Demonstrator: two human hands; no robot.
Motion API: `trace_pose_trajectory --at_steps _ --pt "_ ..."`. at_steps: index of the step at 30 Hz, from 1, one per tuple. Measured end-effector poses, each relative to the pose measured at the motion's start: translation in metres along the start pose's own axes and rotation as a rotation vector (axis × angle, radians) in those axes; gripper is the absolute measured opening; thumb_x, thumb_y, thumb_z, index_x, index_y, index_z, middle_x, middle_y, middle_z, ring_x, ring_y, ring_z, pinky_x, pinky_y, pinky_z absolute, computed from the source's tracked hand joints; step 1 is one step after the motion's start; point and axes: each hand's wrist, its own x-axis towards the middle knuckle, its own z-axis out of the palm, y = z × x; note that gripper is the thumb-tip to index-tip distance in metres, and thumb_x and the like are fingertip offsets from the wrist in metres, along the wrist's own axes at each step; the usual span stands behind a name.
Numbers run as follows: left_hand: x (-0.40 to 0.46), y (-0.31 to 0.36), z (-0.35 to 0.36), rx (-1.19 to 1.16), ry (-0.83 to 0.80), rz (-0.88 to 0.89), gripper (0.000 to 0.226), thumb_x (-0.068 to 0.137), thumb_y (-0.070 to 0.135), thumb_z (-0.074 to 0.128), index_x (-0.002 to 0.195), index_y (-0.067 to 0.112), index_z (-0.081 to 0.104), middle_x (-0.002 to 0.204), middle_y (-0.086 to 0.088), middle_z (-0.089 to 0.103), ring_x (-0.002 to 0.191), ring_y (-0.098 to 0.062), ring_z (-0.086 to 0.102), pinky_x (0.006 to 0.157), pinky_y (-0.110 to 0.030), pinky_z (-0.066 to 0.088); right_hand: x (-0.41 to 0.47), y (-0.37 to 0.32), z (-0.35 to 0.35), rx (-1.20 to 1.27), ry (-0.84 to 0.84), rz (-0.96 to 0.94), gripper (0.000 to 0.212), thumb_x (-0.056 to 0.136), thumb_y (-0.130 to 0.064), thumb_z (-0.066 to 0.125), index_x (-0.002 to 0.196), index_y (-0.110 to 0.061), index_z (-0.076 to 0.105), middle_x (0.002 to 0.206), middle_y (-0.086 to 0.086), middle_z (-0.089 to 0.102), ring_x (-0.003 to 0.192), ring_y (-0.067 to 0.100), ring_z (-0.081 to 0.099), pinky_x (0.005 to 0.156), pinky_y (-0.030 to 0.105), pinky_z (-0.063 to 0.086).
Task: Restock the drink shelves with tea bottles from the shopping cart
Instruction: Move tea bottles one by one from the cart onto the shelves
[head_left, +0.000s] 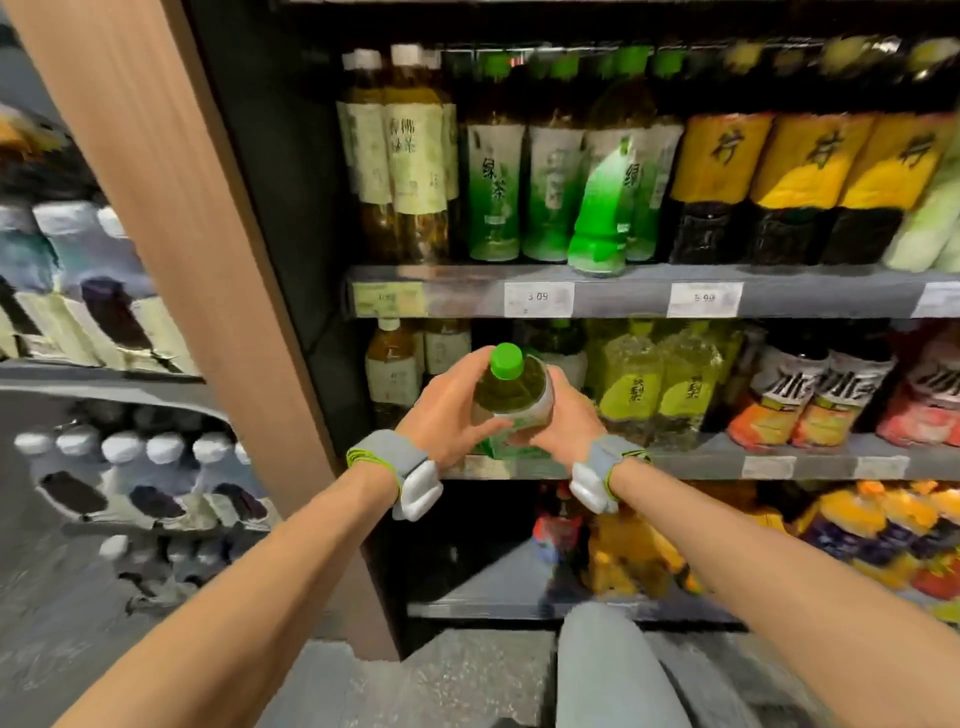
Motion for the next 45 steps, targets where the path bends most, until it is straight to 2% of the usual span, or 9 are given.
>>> trace_pose_trajectory --at_steps 6,13,17,21,25,30,34,40,45 --pt "0.000 -0.051 0.031 0.079 0.074 0.027 0.076 0.079 0.014 0.075 0.144 0.014 0.035 0.144 0.000 0.045 0.132 -0.007 0.039 0.108 -0.012 0.027 0.036 0.038 0.046 -0.035 0.113 -0.063 0.089 0.063 -0.027 0.085 0.133 -0.035 0.032 0.120 0.000 0.059 0.111 0.021 0.056 0.092 0.041 0.052" --pt "0.016 -0.086 0.053 0.028 0.073 0.011 0.078 0.079 0.019 0.076 0.144 0.019 0.035 0.143 0.002 0.048 0.134 -0.012 0.043 0.112 -0.032 0.036 0.069 0.063 0.061 -0.132 0.060 -0.021 0.089 0.047 -0.047 0.085 0.124 -0.035 0.042 0.109 -0.010 0.061 0.099 0.012 0.059 0.082 0.032 0.053" --pt "0.036 -0.097 0.056 -0.012 0.019 -0.048 0.077 0.081 0.014 0.073 0.146 0.015 0.032 0.138 0.003 0.052 0.124 -0.004 0.047 0.101 -0.008 0.034 0.093 0.080 0.063 -0.224 0.024 0.054 0.088 0.033 -0.065 0.077 0.109 -0.025 0.056 0.096 -0.008 0.065 0.091 0.013 0.063 0.077 0.031 0.055" --pt "0.055 -0.113 0.055 -0.069 -0.094 -0.148 0.079 0.082 0.033 0.069 0.148 0.019 0.027 0.140 0.000 0.050 0.127 -0.009 0.049 0.111 -0.034 0.039 0.080 0.050 0.053 -0.295 0.061 0.053 0.071 0.065 -0.046 0.079 0.115 -0.009 0.045 0.102 0.002 0.049 0.092 0.021 0.052 0.075 0.032 0.047" --pt "0.071 -0.113 0.063 -0.086 -0.085 -0.169 0.082 0.081 0.031 0.068 0.150 0.020 0.025 0.139 -0.008 0.052 0.124 -0.016 0.051 0.112 -0.037 0.038 0.078 0.033 0.045 -0.413 0.151 -0.069 0.093 0.079 -0.037 0.072 0.148 -0.022 0.012 0.130 0.016 0.042 0.115 0.035 0.048 0.092 0.042 0.046" --pt "0.071 -0.122 0.075 -0.210 0.028 -0.231 0.081 0.082 0.021 0.072 0.149 0.026 0.027 0.146 0.003 0.044 0.132 -0.006 0.039 0.112 -0.024 0.030 0.079 0.019 0.038 -0.766 0.147 -0.090 0.077 0.080 -0.048 0.067 0.136 -0.008 0.032 0.123 0.015 0.052 0.118 0.036 0.047 0.090 0.040 0.042" --pt "0.074 -0.124 0.088 -0.197 0.068 -0.366 0.083 0.084 0.028 0.069 0.151 0.032 0.019 0.146 0.003 0.046 0.135 -0.017 0.042 0.110 -0.028 0.035 0.093 0.012 0.030 -0.912 0.128 -0.070 0.087 0.077 -0.055 0.067 0.138 -0.006 0.029 0.117 0.015 0.060 0.120 0.032 0.048 0.084 0.039 0.046" --pt "0.068 -0.137 0.107 -0.161 0.009 -0.498 0.063 0.085 0.027 0.069 0.140 0.019 0.041 0.140 -0.006 0.052 0.130 -0.024 0.048 0.105 -0.030 0.040 0.112 0.021 0.033 -0.886 0.101 -0.028 0.086 0.085 -0.043 0.064 0.146 -0.009 0.014 0.136 0.020 0.042 0.128 0.035 0.040 0.094 0.041 0.042" --pt "0.054 -0.160 0.137 -0.105 -0.007 -0.682 0.044 0.085 0.036 0.067 0.120 0.011 0.063 0.117 -0.011 0.067 0.110 -0.029 0.061 0.093 -0.035 0.051 0.133 0.021 0.033 -0.915 0.099 0.002 0.091 0.077 -0.046 0.072 0.141 -0.005 0.023 0.136 0.022 0.044 0.131 0.036 0.036 0.102 0.039 0.036"
